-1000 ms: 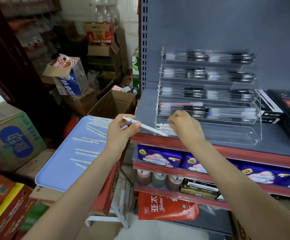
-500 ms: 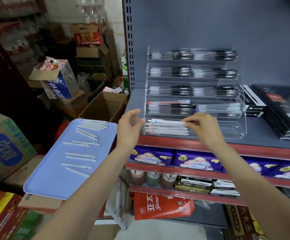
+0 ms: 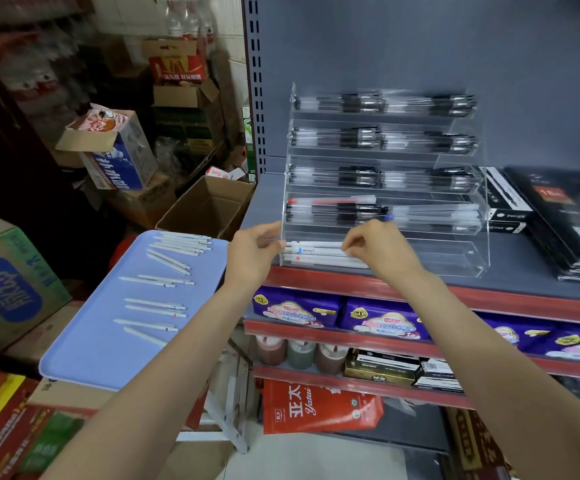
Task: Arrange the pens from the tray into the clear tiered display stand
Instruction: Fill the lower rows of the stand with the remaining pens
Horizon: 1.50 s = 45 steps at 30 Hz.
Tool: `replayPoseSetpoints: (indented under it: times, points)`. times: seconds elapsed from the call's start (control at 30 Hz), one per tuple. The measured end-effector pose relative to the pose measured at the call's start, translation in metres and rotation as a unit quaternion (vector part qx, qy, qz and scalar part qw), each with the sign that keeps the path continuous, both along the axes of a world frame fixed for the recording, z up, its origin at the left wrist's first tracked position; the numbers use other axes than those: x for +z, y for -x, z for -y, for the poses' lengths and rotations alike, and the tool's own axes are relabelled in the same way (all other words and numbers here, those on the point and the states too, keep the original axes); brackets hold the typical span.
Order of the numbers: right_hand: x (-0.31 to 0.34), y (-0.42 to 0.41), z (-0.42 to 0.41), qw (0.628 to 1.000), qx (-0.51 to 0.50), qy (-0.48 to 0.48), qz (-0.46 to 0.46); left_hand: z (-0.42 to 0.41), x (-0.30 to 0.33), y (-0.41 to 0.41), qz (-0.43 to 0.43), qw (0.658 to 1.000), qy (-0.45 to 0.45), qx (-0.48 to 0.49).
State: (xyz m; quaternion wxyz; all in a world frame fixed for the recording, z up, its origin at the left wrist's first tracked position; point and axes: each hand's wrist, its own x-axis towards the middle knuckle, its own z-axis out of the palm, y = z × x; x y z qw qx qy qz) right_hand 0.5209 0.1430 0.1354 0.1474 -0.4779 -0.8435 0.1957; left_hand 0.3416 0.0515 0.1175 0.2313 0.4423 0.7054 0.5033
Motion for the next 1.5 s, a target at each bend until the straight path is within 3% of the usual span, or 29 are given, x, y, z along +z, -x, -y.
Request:
replayPoseSetpoints:
  times: [0.17,0.47,0.77,0.93,1.07,1.2,1.3,1.37,1.5]
  points:
    - [0.002,0.005,0.004,1.0,0.011,0.009,-0.019,0.002,0.001,0.0,-0.003,1.0,0.003,0.005]
    - [-0.005,0.067,0.072,0.986,0.1,-0.01,-0.136,0.064,-0.012,0.041,-0.079,0.996,0.009,0.041]
    - [-0.084,0.19,0.12,0.98,0.177,0.089,0.013,0.141,-0.102,0.179,-0.18,0.967,0.175,0.053]
    - [-0.137,0.241,0.132,0.97,0.177,0.146,0.074,0.151,-0.144,0.222,-0.281,0.915,0.266,-0.113]
    - [-0.161,0.265,0.139,0.967,0.16,0.145,0.136,0.142,-0.168,0.239,-0.423,0.837,0.261,-0.228]
    - [-0.168,0.28,0.145,0.971,0.115,0.104,0.181,0.142,-0.179,0.254,-0.369,0.883,0.2,-0.211]
    - [-0.17,0.288,0.147,0.97,0.105,0.091,0.198,0.141,-0.176,0.261,-0.411,0.856,0.219,-0.226]
    - [-0.172,0.292,0.149,0.973,0.099,0.105,0.181,0.14,-0.176,0.265,-0.39,0.873,0.201,-0.211]
    - [-0.175,0.298,0.155,0.975,0.082,0.142,0.153,0.14,-0.17,0.271,-0.421,0.87,0.154,-0.206]
